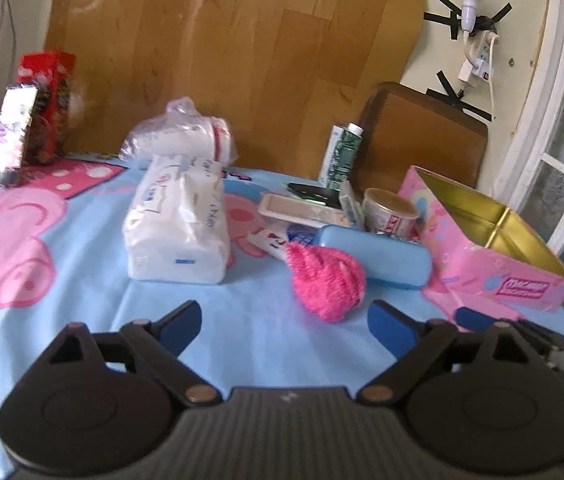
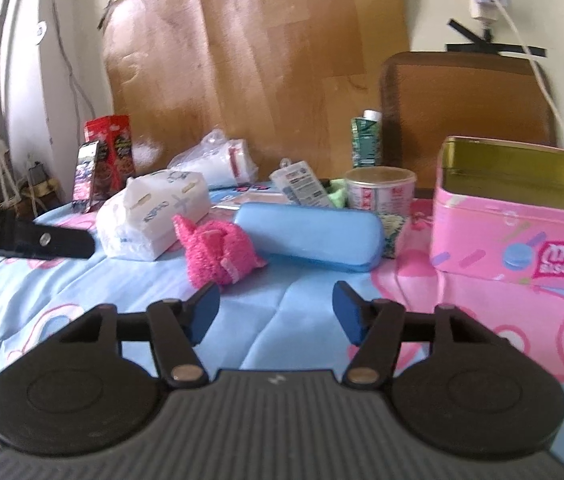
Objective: Organize soft objects
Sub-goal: 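Move the right gripper toward the pink fuzzy toy, then grasp the pink fuzzy toy with the right gripper and drop it into the tin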
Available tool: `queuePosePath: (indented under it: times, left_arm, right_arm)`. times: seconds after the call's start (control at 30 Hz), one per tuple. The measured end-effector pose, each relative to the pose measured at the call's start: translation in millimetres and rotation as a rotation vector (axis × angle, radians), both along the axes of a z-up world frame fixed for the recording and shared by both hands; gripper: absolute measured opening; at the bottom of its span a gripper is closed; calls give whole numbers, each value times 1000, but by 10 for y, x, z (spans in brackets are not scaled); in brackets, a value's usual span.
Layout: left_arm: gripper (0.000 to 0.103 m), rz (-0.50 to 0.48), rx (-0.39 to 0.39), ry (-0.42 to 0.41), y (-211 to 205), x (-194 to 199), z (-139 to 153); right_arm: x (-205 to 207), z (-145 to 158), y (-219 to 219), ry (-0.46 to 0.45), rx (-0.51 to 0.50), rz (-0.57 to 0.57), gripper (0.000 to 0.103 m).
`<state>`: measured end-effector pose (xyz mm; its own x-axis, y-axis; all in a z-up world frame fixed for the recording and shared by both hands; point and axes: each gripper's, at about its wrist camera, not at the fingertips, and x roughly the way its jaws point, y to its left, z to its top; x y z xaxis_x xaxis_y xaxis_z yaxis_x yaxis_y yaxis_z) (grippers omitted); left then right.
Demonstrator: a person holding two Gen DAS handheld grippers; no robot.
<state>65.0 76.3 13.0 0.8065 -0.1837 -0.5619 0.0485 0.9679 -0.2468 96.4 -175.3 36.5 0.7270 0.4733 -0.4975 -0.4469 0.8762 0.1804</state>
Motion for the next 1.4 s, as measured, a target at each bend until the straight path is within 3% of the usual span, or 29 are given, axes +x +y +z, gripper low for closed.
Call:
queuePosePath:
  times: [0.2,0.37,0.47,0.5,0.53,0.67,0.77,0.9,1.07,1.17,1.3,1.33,1.4]
  left_arm:
    - [84,-70,-4,-9,-110,329,-12]
    - [65,-104,-28,45,-178,694,-190]
    - [47,-139,-101,118,-166,908,-385]
    - [46,-146,-147,144,-149,947,-442]
    - [44,-129,-163,140,-138,942,-463]
    - [43,-148,-156,99,-282,766,-272]
    - [43,-213,-115,43,-574,733,-68]
    - [43,-318,-78,-34,-1159,883,202]
    - [43,-450,-60,-70,-2030,1252,339]
    - [43,-499,-79,-21,-2506,1510,295]
    - [45,-520,-27,2,-2958,1665,155]
    - [47,-523,-13,8,-3044,1693,134]
    - [63,-504,26,14,-3153,1724,94]
  right_arm:
    - [268,-20,159,54,-10,78,65]
    - [447,-83,414,73,-57,156,66]
    - [565,-125,559,82,-79,188,66]
    - [611,-150,609,82,-82,199,66]
    - [655,-175,639,89,-88,208,56]
    - [594,-161,578,71,-69,194,51]
    - [389,-19,398,-26,-65,158,51]
    - [311,183,-5,-146,-73,41,51]
    - [519,348,-668,-201,-71,-150,51]
    - [710,340,-1045,-194,-103,-248,52]
    - [922,220,-1485,-132,-103,-346,52]
    - [964,177,-1586,-115,-101,-366,52]
    - [1004,97,-1693,-91,-104,-391,56]
